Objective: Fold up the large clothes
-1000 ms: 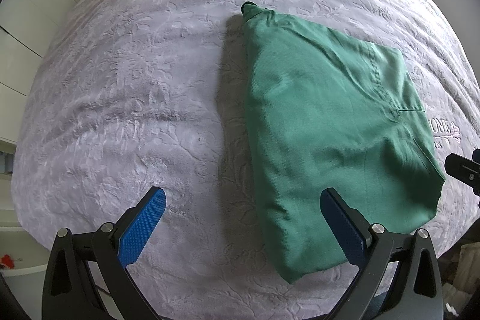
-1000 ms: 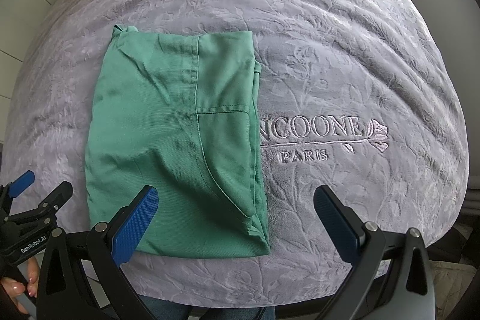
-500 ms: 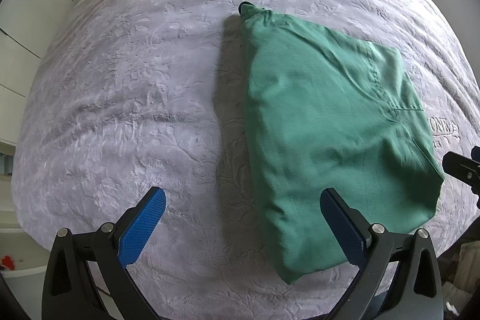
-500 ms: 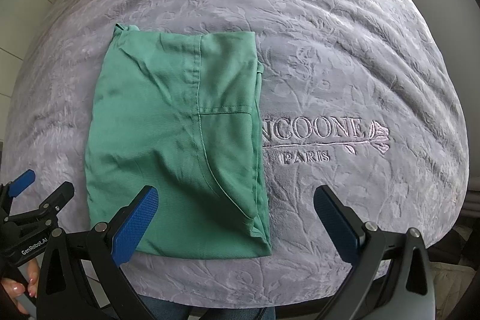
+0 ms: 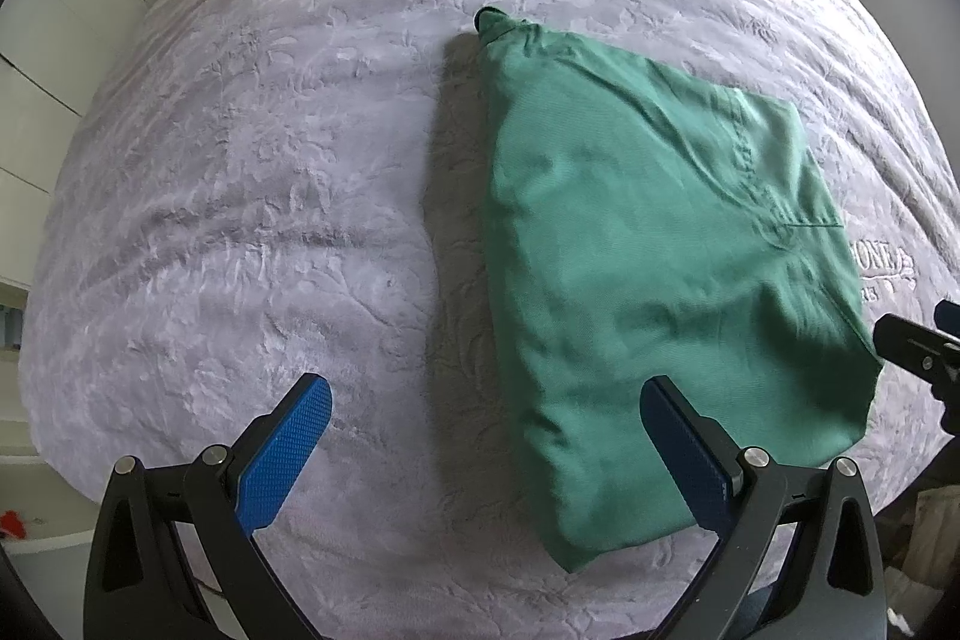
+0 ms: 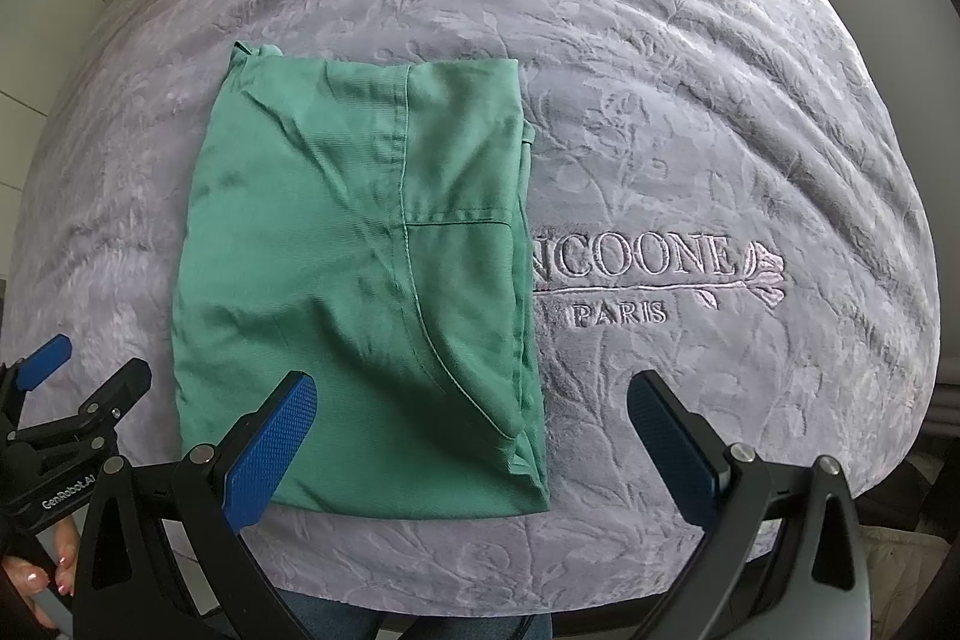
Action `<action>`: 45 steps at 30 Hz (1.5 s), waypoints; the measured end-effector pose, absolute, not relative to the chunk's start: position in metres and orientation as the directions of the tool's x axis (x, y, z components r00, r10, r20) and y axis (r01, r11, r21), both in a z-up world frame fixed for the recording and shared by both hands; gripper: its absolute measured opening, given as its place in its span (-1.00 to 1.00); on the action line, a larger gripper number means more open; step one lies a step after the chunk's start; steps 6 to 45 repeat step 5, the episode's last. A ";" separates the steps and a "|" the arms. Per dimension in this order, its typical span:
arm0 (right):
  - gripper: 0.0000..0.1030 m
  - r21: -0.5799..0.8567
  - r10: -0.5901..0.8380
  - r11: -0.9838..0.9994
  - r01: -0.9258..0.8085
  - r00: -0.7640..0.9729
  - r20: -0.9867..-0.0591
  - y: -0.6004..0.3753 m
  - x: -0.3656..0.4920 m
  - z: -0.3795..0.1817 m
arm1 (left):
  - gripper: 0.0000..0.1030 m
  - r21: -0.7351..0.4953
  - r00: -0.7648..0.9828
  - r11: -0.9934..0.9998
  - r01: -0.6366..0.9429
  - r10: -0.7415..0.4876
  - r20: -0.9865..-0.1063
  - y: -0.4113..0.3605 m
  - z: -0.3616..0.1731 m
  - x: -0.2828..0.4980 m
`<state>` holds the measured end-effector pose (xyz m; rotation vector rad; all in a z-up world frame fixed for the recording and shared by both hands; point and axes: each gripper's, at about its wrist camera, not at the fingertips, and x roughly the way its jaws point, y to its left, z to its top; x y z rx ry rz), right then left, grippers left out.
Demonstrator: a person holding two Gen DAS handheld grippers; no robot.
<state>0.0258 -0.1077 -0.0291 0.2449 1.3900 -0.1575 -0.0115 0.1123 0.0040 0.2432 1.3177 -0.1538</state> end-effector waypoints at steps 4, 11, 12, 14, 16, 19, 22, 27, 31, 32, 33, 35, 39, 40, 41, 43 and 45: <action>1.00 0.077 0.033 0.963 0.257 0.174 -0.984 -0.107 0.026 -0.030 | 1.00 0.092 0.248 0.962 0.256 0.026 -0.968 0.111 0.003 -0.011; 1.00 0.077 0.033 0.963 0.257 0.175 -0.984 -0.106 0.025 -0.030 | 1.00 0.093 0.247 0.962 0.255 0.028 -0.969 0.111 0.003 -0.011; 1.00 0.077 0.033 0.963 0.257 0.175 -0.984 -0.106 0.025 -0.030 | 1.00 0.093 0.247 0.962 0.255 0.028 -0.969 0.111 0.003 -0.011; 1.00 0.077 0.033 0.963 0.257 0.175 -0.984 -0.106 0.025 -0.030 | 1.00 0.093 0.247 0.962 0.255 0.028 -0.969 0.111 0.003 -0.011; 1.00 0.077 0.033 0.963 0.257 0.175 -0.984 -0.106 0.025 -0.030 | 1.00 0.093 0.247 0.962 0.255 0.028 -0.969 0.111 0.003 -0.011; 1.00 0.077 0.033 0.963 0.257 0.175 -0.984 -0.106 0.025 -0.030 | 1.00 0.093 0.247 0.962 0.255 0.028 -0.969 0.111 0.003 -0.011; 1.00 0.077 0.033 0.963 0.257 0.175 -0.984 -0.106 0.025 -0.030 | 1.00 0.093 0.247 0.962 0.255 0.028 -0.969 0.111 0.003 -0.011; 1.00 0.077 0.033 0.963 0.257 0.175 -0.984 -0.106 0.025 -0.030 | 1.00 0.093 0.247 0.962 0.255 0.028 -0.969 0.111 0.003 -0.011; 1.00 0.077 0.033 0.963 0.257 0.175 -0.984 -0.106 0.025 -0.030 | 1.00 0.093 0.247 0.962 0.255 0.028 -0.969 0.111 0.003 -0.011; 1.00 0.077 0.033 0.963 0.257 0.175 -0.984 -0.106 0.025 -0.030 | 1.00 0.093 0.247 0.962 0.255 0.028 -0.969 0.111 0.003 -0.011; 1.00 0.077 0.033 0.963 0.257 0.175 -0.984 -0.106 0.025 -0.030 | 1.00 0.093 0.247 0.962 0.255 0.028 -0.969 0.111 0.003 -0.011; 1.00 0.077 0.033 0.963 0.257 0.175 -0.984 -0.106 0.025 -0.030 | 1.00 0.093 0.247 0.962 0.255 0.028 -0.969 0.111 0.003 -0.011; 1.00 0.077 0.033 0.963 0.257 0.175 -0.984 -0.106 0.025 -0.030 | 1.00 0.093 0.247 0.962 0.255 0.028 -0.969 0.111 0.003 -0.011; 1.00 0.077 0.033 0.963 0.257 0.175 -0.984 -0.106 0.025 -0.030 | 1.00 0.093 0.247 0.962 0.255 0.028 -0.969 0.111 0.003 -0.011; 1.00 0.077 0.033 0.963 0.257 0.175 -0.984 -0.106 0.025 -0.030 | 1.00 0.093 0.247 0.962 0.255 0.028 -0.969 0.111 0.003 -0.011; 1.00 0.077 0.033 0.963 0.257 0.175 -0.984 -0.106 0.025 -0.030 | 1.00 0.093 0.247 0.962 0.255 0.028 -0.969 0.111 0.003 -0.011; 1.00 0.077 0.033 0.963 0.257 0.175 -0.984 -0.106 0.025 -0.030 | 1.00 0.093 0.247 0.962 0.255 0.028 -0.969 0.111 0.003 -0.011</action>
